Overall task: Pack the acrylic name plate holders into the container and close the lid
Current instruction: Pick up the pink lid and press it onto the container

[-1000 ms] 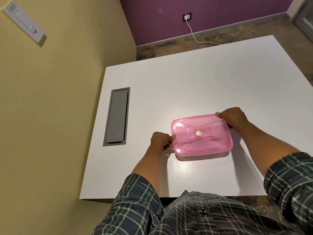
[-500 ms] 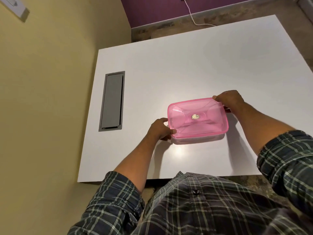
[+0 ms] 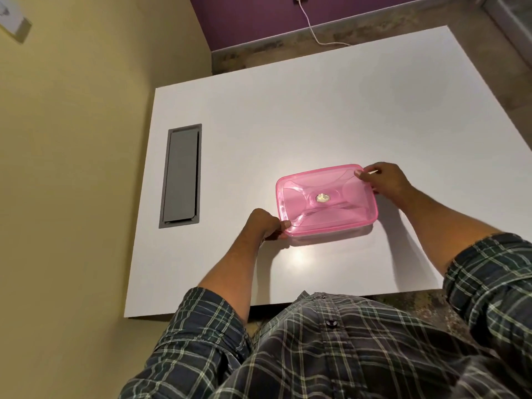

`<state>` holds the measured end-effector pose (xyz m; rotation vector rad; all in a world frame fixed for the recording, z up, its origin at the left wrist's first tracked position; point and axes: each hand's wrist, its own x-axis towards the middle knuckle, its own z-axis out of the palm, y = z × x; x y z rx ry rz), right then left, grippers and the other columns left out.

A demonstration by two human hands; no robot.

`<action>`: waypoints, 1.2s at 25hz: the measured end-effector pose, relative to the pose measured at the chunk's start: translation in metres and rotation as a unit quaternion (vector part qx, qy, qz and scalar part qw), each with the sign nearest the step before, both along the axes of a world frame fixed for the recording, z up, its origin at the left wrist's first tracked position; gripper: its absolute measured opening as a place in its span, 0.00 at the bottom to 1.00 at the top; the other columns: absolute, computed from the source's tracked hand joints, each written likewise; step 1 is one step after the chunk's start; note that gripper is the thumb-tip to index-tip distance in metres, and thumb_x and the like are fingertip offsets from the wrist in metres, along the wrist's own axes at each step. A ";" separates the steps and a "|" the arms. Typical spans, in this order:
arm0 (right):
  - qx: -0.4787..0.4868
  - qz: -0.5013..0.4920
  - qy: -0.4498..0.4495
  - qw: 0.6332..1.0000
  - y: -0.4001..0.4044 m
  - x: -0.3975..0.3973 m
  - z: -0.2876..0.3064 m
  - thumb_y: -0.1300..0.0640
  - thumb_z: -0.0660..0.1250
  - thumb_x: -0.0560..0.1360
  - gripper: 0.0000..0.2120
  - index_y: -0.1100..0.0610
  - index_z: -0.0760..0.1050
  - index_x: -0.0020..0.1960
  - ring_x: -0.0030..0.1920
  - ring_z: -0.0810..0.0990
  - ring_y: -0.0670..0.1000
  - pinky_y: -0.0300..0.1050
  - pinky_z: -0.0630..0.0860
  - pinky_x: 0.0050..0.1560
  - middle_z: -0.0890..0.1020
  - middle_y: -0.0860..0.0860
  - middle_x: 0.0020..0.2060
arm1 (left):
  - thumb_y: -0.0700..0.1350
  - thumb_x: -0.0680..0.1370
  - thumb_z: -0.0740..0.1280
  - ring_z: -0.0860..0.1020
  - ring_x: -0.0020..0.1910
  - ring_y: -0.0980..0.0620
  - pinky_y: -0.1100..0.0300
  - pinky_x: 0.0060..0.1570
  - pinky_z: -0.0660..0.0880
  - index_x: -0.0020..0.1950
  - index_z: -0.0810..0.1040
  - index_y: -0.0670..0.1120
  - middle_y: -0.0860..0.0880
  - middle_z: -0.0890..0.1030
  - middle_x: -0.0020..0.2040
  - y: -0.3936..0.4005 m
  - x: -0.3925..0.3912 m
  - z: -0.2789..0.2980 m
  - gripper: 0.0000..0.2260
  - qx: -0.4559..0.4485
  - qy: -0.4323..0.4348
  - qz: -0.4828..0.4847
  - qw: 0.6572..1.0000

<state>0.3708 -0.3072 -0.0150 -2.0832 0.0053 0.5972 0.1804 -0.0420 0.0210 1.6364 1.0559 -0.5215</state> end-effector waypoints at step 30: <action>-0.034 0.149 0.086 0.984 -0.015 0.012 0.024 0.38 0.77 0.68 0.22 0.52 0.80 0.52 0.39 0.86 0.53 0.45 0.81 0.35 0.85 0.53 0.42 | 0.37 0.76 0.73 0.79 0.32 0.44 0.47 0.49 0.80 0.40 0.71 0.42 0.37 0.80 0.36 -0.001 -0.001 -0.008 0.12 -0.045 0.001 -0.009 0.999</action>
